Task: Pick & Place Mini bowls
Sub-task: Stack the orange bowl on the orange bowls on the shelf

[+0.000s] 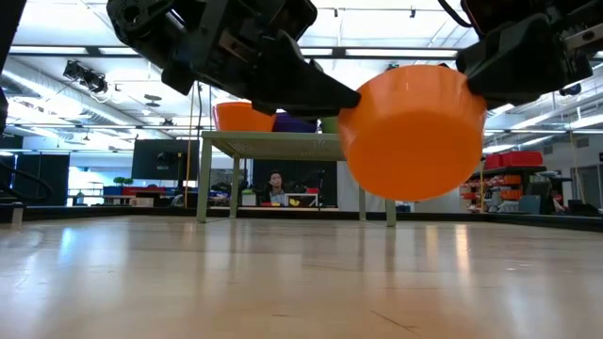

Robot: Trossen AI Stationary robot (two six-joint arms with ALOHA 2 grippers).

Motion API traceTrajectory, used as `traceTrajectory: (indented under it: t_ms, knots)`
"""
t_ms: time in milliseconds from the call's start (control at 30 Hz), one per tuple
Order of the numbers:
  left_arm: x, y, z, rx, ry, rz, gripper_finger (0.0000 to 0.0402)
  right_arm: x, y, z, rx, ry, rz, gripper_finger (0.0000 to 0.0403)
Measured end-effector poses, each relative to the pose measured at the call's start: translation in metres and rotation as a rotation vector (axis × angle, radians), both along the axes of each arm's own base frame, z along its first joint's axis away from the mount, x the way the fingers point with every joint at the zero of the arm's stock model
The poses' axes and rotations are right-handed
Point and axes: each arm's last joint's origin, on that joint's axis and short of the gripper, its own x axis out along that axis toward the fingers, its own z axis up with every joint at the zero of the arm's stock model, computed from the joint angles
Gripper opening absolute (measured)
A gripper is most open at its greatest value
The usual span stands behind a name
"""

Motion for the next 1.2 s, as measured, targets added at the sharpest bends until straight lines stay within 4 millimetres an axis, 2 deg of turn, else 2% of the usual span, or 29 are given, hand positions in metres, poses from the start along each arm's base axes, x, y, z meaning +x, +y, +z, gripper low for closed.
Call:
traceTrajectory:
  t_ms: [167,333,533,767,833,933,1067,1200]
  knots:
    - [-0.001,-0.003,0.0,0.005,-0.014,-0.105,0.0012,0.001,0.0,0.002,0.001,-0.022,0.003,0.0003]
    - [-0.002,-0.005,0.001,-0.011,-0.014,-0.146,0.001,0.003,0.001,0.006,0.014,-0.07,-0.001,0.0022]
    - [-0.003,-0.008,-0.001,-0.017,0.006,-0.161,0.0006,0.007,-0.001,0.015,0.003,-0.184,-0.077,0.0075]
    - [-0.007,-0.015,-0.001,0.014,0.04,-0.129,0.0005,0.003,0.003,0.03,0.021,-0.275,-0.056,0.0123]
    - [-0.009,-0.018,0.007,0.03,0.056,-0.109,0.0005,-0.001,0.003,0.031,0.013,-0.245,-0.05,0.0128]
    - [-0.014,-0.025,0.031,0.081,0.113,-0.053,0.0004,-0.006,0.002,0.03,0.008,-0.181,-0.071,0.0128]
    - [-0.025,-0.033,0.063,0.233,0.251,0.1,0.0006,-0.009,0.0,0.02,0.005,-0.054,-0.125,0.012]
    - [-0.036,-0.022,0.103,0.379,0.341,0.28,0.0004,-0.006,0.0,0.007,-0.014,0.026,-0.189,0.011]
